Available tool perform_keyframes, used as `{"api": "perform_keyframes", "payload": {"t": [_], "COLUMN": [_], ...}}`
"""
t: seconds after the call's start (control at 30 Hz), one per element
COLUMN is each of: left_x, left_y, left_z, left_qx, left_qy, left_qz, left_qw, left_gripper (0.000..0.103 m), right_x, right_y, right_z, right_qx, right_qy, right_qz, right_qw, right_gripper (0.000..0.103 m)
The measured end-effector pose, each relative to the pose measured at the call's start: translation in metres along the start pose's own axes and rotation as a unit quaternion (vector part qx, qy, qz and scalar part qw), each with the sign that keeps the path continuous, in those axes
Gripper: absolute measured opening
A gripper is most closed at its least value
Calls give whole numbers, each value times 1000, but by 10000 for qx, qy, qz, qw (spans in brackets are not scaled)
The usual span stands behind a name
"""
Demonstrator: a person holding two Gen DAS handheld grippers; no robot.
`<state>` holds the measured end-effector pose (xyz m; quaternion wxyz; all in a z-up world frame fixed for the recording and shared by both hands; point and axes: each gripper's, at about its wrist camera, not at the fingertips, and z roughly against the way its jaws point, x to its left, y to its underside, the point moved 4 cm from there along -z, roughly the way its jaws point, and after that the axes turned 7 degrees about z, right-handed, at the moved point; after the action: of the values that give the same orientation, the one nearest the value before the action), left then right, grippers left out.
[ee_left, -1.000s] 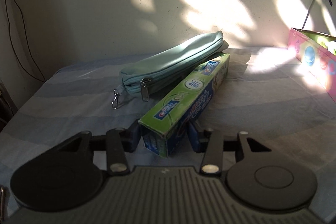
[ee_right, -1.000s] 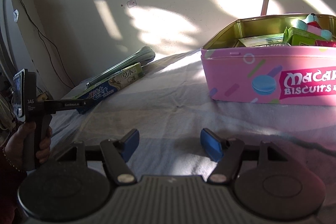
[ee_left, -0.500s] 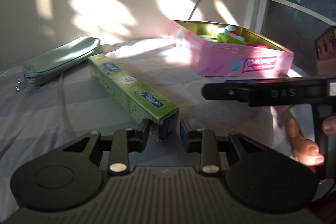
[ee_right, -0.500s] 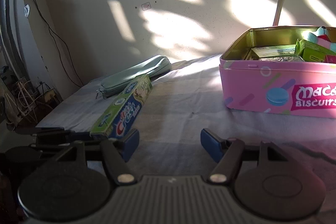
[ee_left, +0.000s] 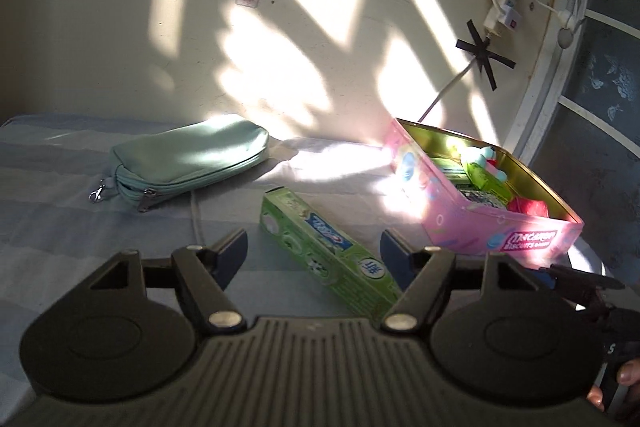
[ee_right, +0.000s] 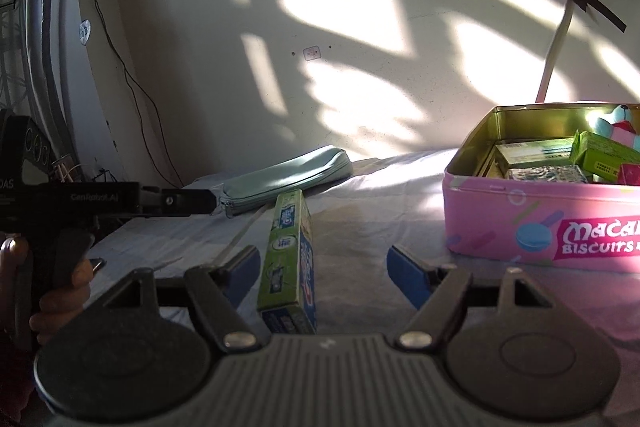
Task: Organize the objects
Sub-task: 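Carry the toothpaste box with the left gripper and release it into the tin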
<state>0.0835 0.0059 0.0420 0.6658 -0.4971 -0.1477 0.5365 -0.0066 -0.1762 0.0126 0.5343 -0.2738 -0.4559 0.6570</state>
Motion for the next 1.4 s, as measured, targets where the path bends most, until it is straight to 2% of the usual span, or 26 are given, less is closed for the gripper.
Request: {"api": "perform_keyframes", "payload": {"t": [0.07,0.17,0.2,0.23,0.27,0.3,0.4,0.47,0.57,0.73,0.87,0.93,1.03,1.1,1.13,1.17,1.2,1.33,1.4], "left_x": [8,12,12,11,11,9,-3,-16,-36,-68,-92,-100,-106,-104,-101,-98,-98,-110,-130], "left_y": [0,4,5,6,7,7,11,16,26,35,36,36,37,40,41,40,39,22,0], "left_z": [-1,-4,-5,-7,-8,-11,-20,-27,-40,-62,-78,-83,-89,-96,-99,-101,-102,-93,-82], "left_qx": [30,131,158,181,206,235,322,405,581,861,1097,1176,1275,1362,1386,1495,1501,1278,957], "left_qy": [-172,-273,-301,-325,-340,-336,-202,-96,136,613,893,870,756,679,762,927,932,956,1125], "left_qz": [132,201,175,139,98,60,-156,-417,-733,-804,-741,-760,-796,-747,-605,-394,-250,-278,-462], "left_qw": [9998,9993,9993,9992,9992,9991,9992,9983,9955,9911,9872,9863,9857,9855,9855,9836,9840,9868,9880], "left_gripper": [75,75,75,75,75,76,82,83,88,88,90,90,90,91,90,84,81,80,79], "right_x": [9,17,19,19,18,14,-5,-24,-55,-82,-89,-88,-85,-84,-82,-81,-79,-77,-81], "right_y": [3,12,14,17,19,21,24,30,43,67,70,66,65,65,66,67,67,54,40], "right_z": [-19,-42,-46,-49,-48,-43,-20,1,31,77,85,81,70,58,54,49,46,59,71], "right_qx": [260,591,643,713,766,749,667,693,761,636,562,536,583,678,723,768,766,353,98], "right_qy": [-12,-174,-188,-147,-191,-173,-34,39,304,627,712,686,559,517,472,430,432,413,555], "right_qz": [283,355,401,449,452,448,494,501,448,198,225,378,596,698,743,796,857,985,1129], "right_qw": [9993,9975,9969,9963,9959,9960,9965,9963,9956,9958,9956,9955,9950,9939,9935,9929,9924,9937,9920], "right_gripper": [73,71,66,48,37,32,32,32,34,42,49,57,60,59,57,53,44,43,43]}}
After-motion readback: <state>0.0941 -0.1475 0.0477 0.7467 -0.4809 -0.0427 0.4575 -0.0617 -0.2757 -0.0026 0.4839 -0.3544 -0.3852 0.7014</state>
